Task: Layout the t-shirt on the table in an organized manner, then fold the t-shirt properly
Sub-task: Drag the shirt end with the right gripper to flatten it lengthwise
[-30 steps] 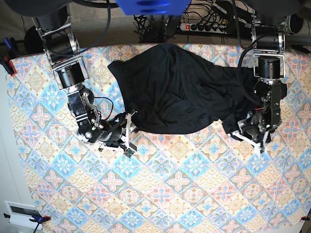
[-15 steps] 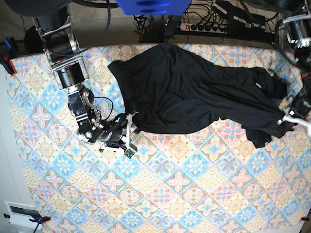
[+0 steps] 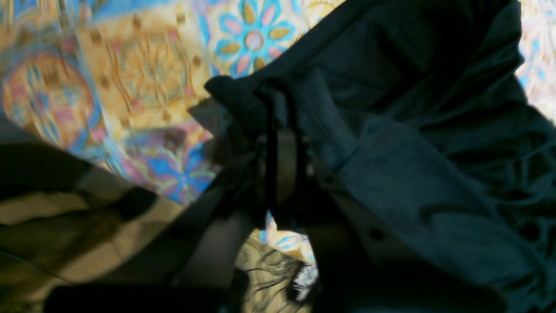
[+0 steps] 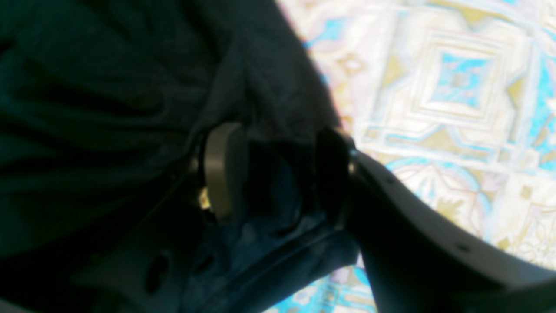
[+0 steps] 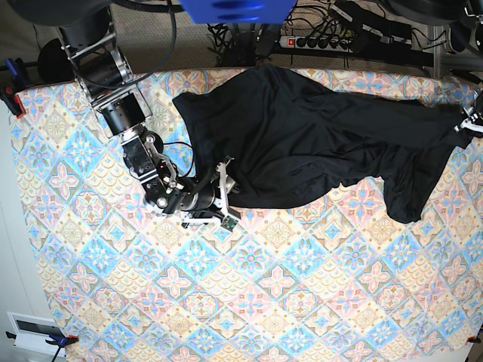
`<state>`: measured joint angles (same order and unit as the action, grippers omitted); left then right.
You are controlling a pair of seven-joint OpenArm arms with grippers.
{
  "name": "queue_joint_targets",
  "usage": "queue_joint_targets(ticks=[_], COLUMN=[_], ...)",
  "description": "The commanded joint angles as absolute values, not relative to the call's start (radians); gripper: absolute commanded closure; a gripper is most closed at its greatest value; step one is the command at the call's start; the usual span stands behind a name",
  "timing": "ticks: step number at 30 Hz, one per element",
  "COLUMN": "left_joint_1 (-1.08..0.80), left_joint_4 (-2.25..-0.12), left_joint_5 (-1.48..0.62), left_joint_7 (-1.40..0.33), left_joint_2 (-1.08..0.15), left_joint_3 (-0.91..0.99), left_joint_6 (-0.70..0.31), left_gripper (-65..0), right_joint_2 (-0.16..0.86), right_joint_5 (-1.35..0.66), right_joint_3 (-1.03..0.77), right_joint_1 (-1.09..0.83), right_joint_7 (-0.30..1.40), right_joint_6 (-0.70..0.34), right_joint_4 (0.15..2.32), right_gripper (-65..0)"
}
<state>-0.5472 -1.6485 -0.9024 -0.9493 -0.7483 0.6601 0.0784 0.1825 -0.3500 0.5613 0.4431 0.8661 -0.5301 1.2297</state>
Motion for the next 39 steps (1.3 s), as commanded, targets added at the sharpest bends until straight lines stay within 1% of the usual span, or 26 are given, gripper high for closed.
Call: queue_joint_targets(ticks=[1, 3, 6, 11, 14, 17, 19, 22, 29, 31, 32, 34, 37, 39], left_joint_1=[-0.547, -0.545, -0.545, -0.545, -0.545, -0.519, -0.472, -0.453, -0.423, -0.420, -0.420, -0.418, -0.418, -0.418], left_joint_4=[-1.659, -1.659, -1.659, -1.662, -1.666, -1.666, -1.666, -1.667, -1.667, -1.667, -1.667, -1.667, -1.667, -1.667], left_joint_5=[-0.877, -0.849, -0.832, -0.839, -0.840, -0.845, -0.874, -0.926, -1.078, -1.087, -1.087, -1.087, -1.089, -1.089], left_joint_7=[-0.966, -1.000, -1.035, -1.099, -1.101, -1.098, -1.102, -1.107, -1.106, -1.106, -1.106, -1.106, -1.106, -1.107], left_joint_2=[-0.768, -0.757, -0.756, -0.757, -0.757, -0.750, -0.716, -0.688, -0.687, -0.687, -0.687, -0.687, -0.687, -0.687], left_joint_3=[0.671, 0.673, 0.676, 0.679, 0.680, 0.699, 0.748, 0.828, 0.832, 0.832, 0.832, 0.832, 0.829, 0.828], left_joint_6=[0.084, 0.084, 0.084, 0.084, 0.084, 0.084, 0.084, 0.084, 0.084, 0.084, 0.084, 0.084, 0.084, 0.084], left_gripper=[0.0, 0.0, 0.0, 0.0, 0.0, 0.0, 0.0, 0.0, 0.0, 0.0, 0.0, 0.0, -0.1, -1.5], right_joint_2=[0.160, 0.131, 0.120, 0.119, 0.119, 0.119, 0.117, 0.117, 0.117, 0.117, 0.117, 0.117, 0.122, 0.122], right_joint_5=[-0.363, -0.361, -0.332, -0.137, -0.074, -0.067, -0.067, -0.067, -0.068, -0.068, -0.068, -0.070, -0.071, -0.071], right_joint_3=[0.564, 0.565, 0.564, 0.559, 0.559, 0.558, 0.558, 0.558, 0.559, 0.559, 0.559, 0.558, 0.547, 0.518], right_joint_1=[0.473, 0.476, 0.478, 0.478, 0.478, 0.478, 0.478, 0.478, 0.516, 0.516, 0.516, 0.516, 0.515, 0.515], right_joint_7=[0.843, 0.843, 0.826, 0.802, 0.802, 0.800, 0.800, 0.800, 0.800, 0.800, 0.802, 0.803, 0.802, 0.809], right_joint_6=[-0.530, -0.530, -0.530, -0.530, -0.530, -0.530, -0.530, -0.530, -0.530, -0.532, -0.532, -0.533, -0.533, -0.535], right_joint_4=[1.250, 1.247, 1.245, 1.244, 1.244, 1.244, 1.244, 1.210, 1.067, 1.061, 1.061, 1.063, 1.066, 1.101], right_gripper=[-27.1, -27.1, -27.1, -27.2, -27.2, -27.1, -27.1, -27.1, -26.9, -24.4, -21.6, -14.5, -0.5, -0.5])
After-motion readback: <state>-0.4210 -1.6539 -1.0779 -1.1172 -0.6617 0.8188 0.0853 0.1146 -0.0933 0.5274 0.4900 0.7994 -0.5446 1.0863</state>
